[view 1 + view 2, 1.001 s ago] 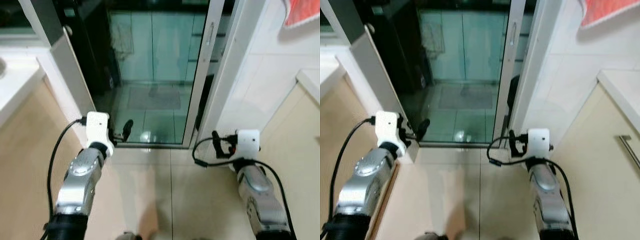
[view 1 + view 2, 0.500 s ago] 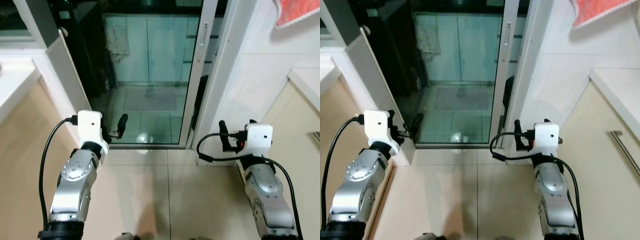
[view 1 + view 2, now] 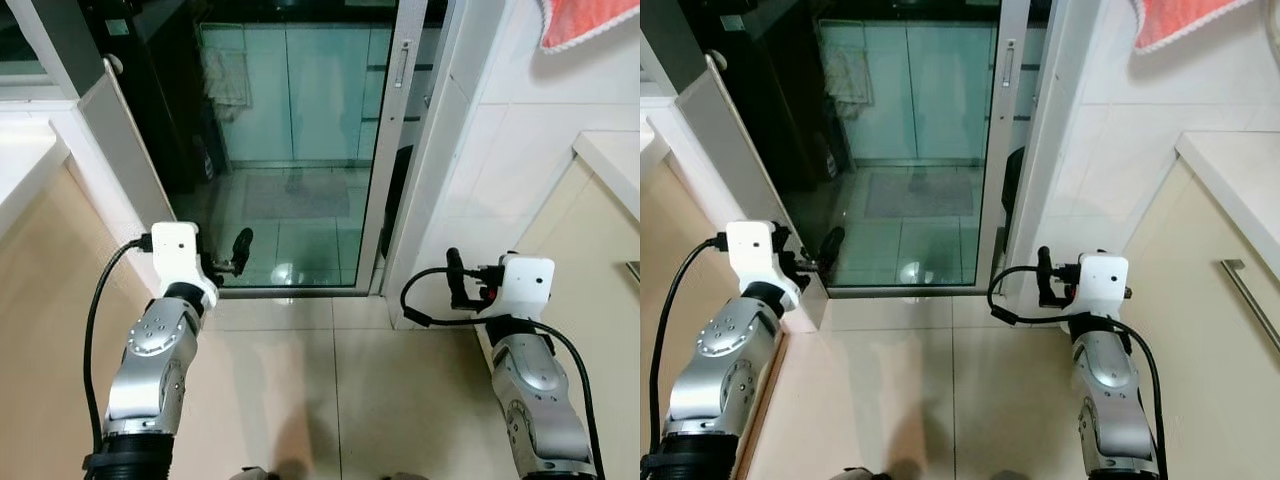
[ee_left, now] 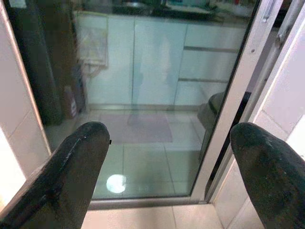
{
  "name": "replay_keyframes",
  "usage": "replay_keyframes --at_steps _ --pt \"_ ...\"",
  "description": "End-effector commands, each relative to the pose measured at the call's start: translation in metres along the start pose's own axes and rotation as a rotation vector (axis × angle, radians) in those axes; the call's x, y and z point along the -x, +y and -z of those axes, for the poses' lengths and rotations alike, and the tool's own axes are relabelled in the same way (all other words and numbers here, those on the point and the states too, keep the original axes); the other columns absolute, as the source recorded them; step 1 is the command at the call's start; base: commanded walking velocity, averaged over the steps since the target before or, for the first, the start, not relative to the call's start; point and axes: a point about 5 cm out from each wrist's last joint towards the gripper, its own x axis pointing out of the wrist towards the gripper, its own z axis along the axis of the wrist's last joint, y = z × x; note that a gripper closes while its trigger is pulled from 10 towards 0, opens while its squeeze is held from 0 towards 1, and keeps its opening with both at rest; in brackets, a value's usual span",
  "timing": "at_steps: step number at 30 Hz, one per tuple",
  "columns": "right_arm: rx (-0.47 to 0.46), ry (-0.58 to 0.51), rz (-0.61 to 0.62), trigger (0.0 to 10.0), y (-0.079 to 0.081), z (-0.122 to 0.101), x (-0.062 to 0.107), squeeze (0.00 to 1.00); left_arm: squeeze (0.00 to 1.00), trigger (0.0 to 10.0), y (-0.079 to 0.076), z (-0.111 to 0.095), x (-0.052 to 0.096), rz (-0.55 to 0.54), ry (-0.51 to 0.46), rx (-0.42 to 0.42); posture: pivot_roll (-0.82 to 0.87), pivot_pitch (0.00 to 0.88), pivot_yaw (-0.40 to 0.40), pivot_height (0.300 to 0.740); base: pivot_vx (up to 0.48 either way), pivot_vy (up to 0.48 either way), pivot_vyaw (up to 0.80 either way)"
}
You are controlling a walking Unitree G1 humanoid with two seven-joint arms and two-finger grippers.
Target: Restocking fridge
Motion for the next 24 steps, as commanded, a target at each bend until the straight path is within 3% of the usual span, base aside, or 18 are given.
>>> replay_keyframes --at_steps 1,17,24 --pt "0.005 0.014 -0.028 10.0 0.004 0.0 -0.003 0.0 0.0 10.0 -0.002 -0.003 -0.004 0.016 -0.008 -0.021 -0.13 0.0 0.064 0.74 0.0 0.412 0.0" --pt "-0.008 0.045 -0.036 10.0 0.006 0.007 -0.006 0.0 0.0 10.0 0.0 -0.005 -0.008 -0.011 0.003 -0.022 -0.13 0.0 0.058 0.74 0.0 0.474 0.0" --pt "-0.006 0.049 -0.037 10.0 0.007 0.008 -0.008 0.0 0.0 10.0 0.0 -0.008 -0.016 -0.035 0.011 -0.094 -0.11 0.0 0.066 0.74 0.0 0.0 0.0"
